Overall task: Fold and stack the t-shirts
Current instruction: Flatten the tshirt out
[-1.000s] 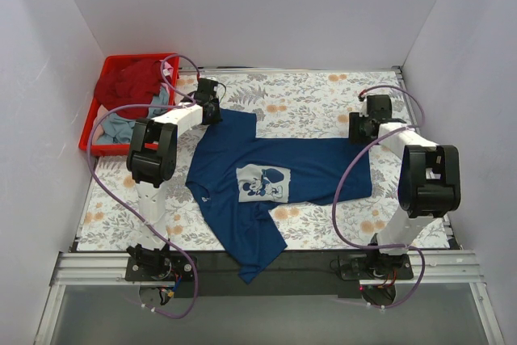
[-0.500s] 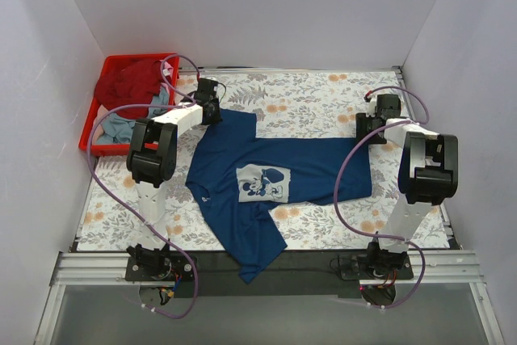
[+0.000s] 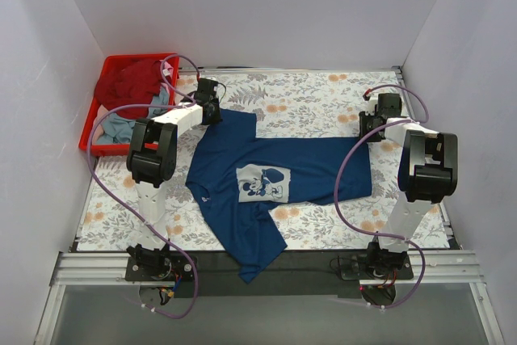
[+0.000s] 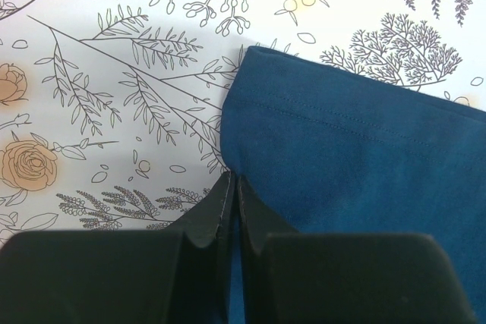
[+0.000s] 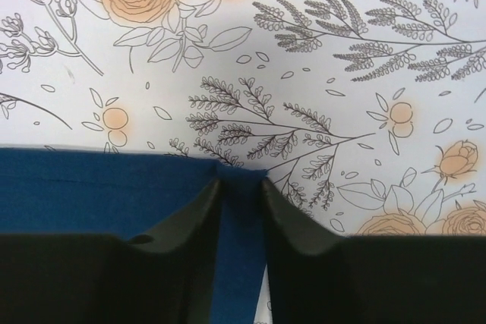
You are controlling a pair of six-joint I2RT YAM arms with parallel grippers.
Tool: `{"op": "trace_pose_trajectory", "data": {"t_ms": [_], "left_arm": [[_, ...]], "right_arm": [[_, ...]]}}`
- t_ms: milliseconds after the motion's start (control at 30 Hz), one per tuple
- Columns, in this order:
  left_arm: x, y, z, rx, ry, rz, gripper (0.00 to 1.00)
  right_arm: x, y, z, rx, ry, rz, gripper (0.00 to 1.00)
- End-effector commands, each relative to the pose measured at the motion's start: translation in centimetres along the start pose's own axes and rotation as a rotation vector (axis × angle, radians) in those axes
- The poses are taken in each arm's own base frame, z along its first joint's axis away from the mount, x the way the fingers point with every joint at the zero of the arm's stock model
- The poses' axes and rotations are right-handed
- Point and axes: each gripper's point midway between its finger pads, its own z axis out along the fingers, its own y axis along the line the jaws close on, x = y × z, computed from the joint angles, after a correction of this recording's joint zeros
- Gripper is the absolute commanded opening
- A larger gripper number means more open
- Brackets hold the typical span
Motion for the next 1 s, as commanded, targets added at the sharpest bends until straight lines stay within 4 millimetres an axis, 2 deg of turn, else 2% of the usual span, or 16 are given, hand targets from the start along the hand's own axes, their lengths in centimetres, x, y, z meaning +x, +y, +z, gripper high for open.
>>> {"op": "trace_pose_trajectory", "data": {"t_ms": [0, 200, 267, 333, 367, 400, 500, 533, 600, 700, 733, 800, 833, 867, 933, 967], "left_arm": [[6.7, 1.1, -0.1, -0.031, 0.216, 0.045, 0.00], [5.2, 1.4, -0.5, -0.034, 0.186, 0.010, 0.00], [3.3, 2.3, -0.7, -0.041, 0.157, -0.033, 0.00], [-0.9, 2.5, -1.6, -0.033, 0.088, -0.068, 0.00], [-2.7, 3.2, -1.9, -0.037, 0.058, -0.087, 0.00], [-6.7, 2.9, -3.1, -0.026, -0.012, -0.100, 0.00], [-11.7, 3.7, -4.9, -0.042, -0.081, -0.123, 0.00], [-16.3, 3.4, -7.4, -0.023, -0.186, -0.137, 0.00], [-19.7, 3.5, -10.1, -0.021, -0.269, -0.144, 0.00], [-24.8, 3.5, -16.6, 0.008, -0.455, -0.156, 0.00], [-26.5, 3.6, -20.8, 0.026, -0.539, -0.166, 0.00], [-27.6, 3.8, -24.0, 0.037, -0.622, -0.167, 0.00], [-28.6, 4.0, -28.9, 0.058, -0.707, -0.177, 0.00], [-28.4, 4.2, -29.9, 0.056, -0.723, -0.173, 0.00], [-29.0, 4.7, -34.5, 0.067, -0.816, -0.176, 0.00], [-28.6, 5.1, -38.0, 0.075, -0.866, -0.181, 0.00]], "right_arm": [[4.6, 1.1, 1.2, -0.058, 0.149, 0.017, 0.26], [3.5, 2.6, 1.0, -0.129, 0.122, 0.027, 0.01], [0.6, 3.4, 0.2, -0.162, 0.054, 0.024, 0.01], [-2.5, 3.9, -0.8, -0.178, -0.016, 0.023, 0.01], [-5.9, 4.2, -2.2, -0.188, -0.094, 0.008, 0.01], [-7.7, 4.4, -3.0, -0.192, -0.135, 0.005, 0.01], [-14.5, 4.7, -7.3, -0.200, -0.296, -0.004, 0.01], [-16.2, 4.8, -8.6, -0.201, -0.337, 0.000, 0.01], [-20.2, 4.9, -12.6, -0.191, -0.456, -0.023, 0.01], [-23.8, 5.3, -18.2, -0.182, -0.592, -0.055, 0.01], [-24.3, 5.4, -19.6, -0.181, -0.622, -0.063, 0.01], [-25.5, 5.9, -24.9, -0.169, -0.725, -0.091, 0.01], [-25.6, 5.9, -26.3, -0.163, -0.749, -0.098, 0.01], [-25.6, 5.8, -27.7, -0.144, -0.776, -0.109, 0.01], [-25.2, 6.1, -31.7, -0.121, -0.847, -0.124, 0.01], [-25.0, 6.0, -33.1, -0.106, -0.874, -0.130, 0.01]]}}
